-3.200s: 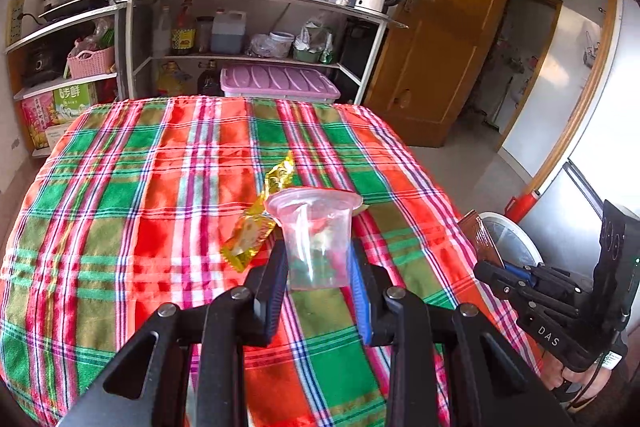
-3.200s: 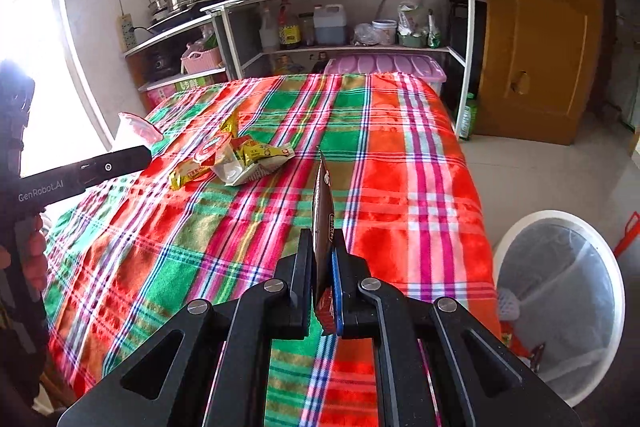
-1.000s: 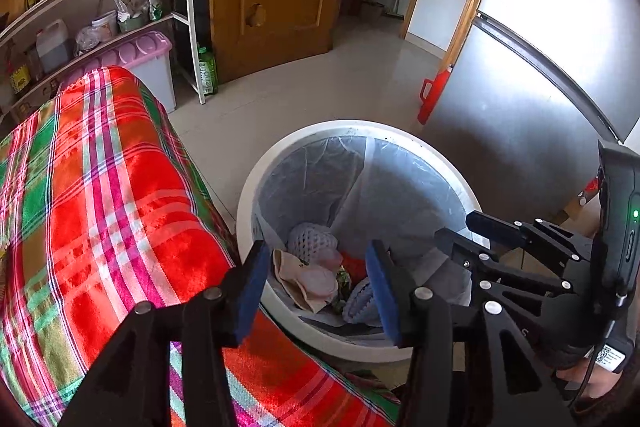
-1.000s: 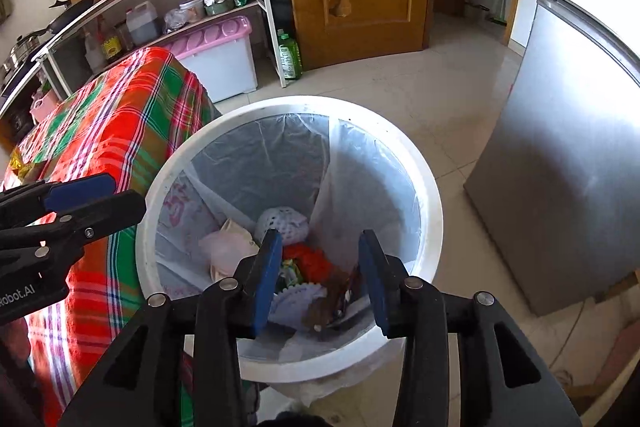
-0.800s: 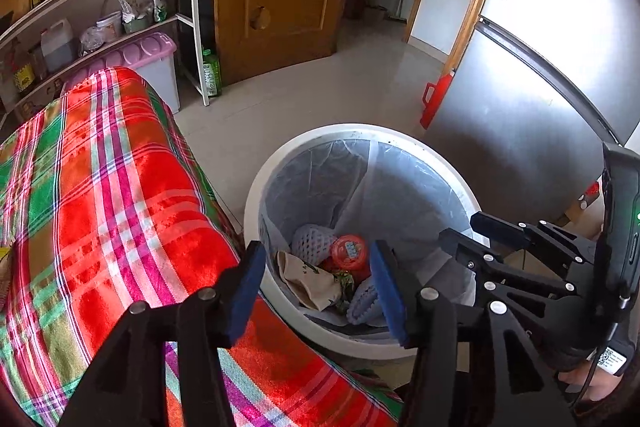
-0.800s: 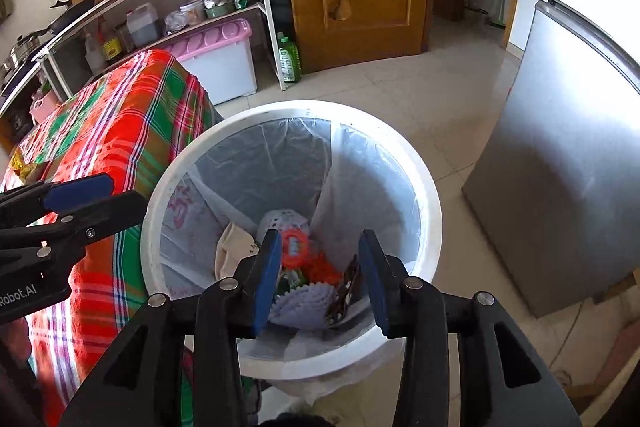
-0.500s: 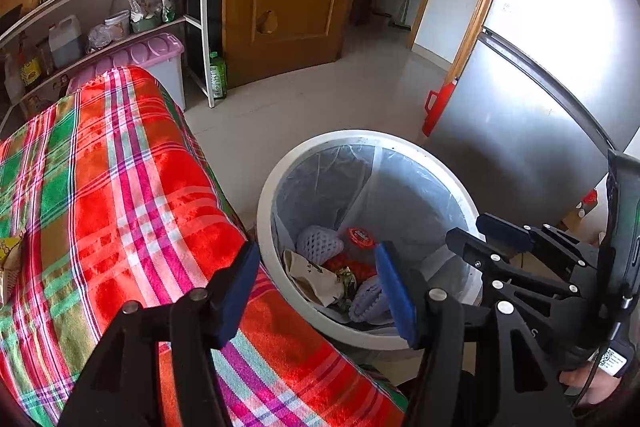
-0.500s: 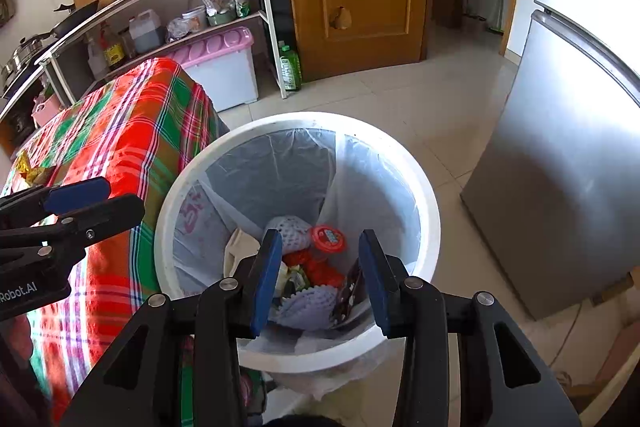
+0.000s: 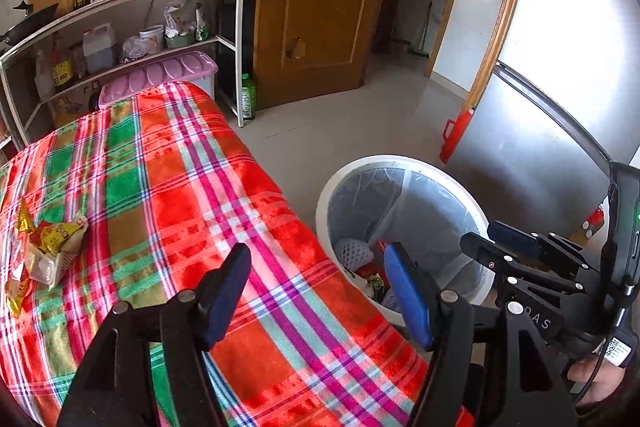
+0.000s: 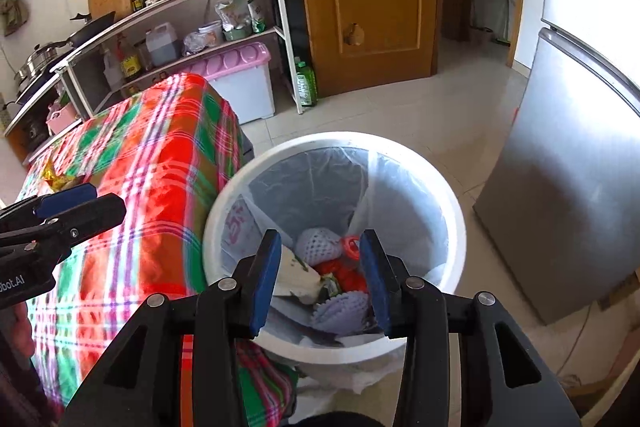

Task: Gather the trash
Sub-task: 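Move both tools back over the remaining wrappers on the table, then grasp the gold wrapper with the left tool while the right tool grasps the yellow packet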

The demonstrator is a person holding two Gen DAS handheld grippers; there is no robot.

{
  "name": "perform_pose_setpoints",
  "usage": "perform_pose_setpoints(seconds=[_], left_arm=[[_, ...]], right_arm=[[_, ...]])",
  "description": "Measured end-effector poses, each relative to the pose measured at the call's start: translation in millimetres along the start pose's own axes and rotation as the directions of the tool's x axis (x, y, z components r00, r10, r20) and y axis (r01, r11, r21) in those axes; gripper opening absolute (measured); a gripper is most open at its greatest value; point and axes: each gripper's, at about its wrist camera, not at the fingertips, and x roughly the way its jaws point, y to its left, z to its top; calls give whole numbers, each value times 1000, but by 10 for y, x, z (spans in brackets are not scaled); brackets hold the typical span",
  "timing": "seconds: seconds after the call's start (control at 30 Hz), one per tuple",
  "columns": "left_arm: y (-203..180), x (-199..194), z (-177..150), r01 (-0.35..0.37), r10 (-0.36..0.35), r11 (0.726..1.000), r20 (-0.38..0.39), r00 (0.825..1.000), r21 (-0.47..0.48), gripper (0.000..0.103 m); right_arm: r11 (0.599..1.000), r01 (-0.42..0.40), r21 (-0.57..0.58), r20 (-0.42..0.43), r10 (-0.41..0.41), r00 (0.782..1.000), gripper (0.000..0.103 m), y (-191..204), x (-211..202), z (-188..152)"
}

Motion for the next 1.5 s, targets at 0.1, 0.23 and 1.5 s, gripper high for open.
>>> perform_pose_setpoints(seconds=[0.1,0.23,1.5], left_arm=[[172,-118,-35,-14,15,999,18,1000,-29,73],[415,-231,-108,-53,55,996,29,998,-68,75],[2698,-745,-683,-294,296,903,-45,954,-314,79]], right_arm=[[1000,-27,-7,13,27,1000,53,125,-31,12],[998,-59,-25,25,60,998,56,322,-49,34],[903,-383,-192,-155,358,921,57,2613,616,239]])
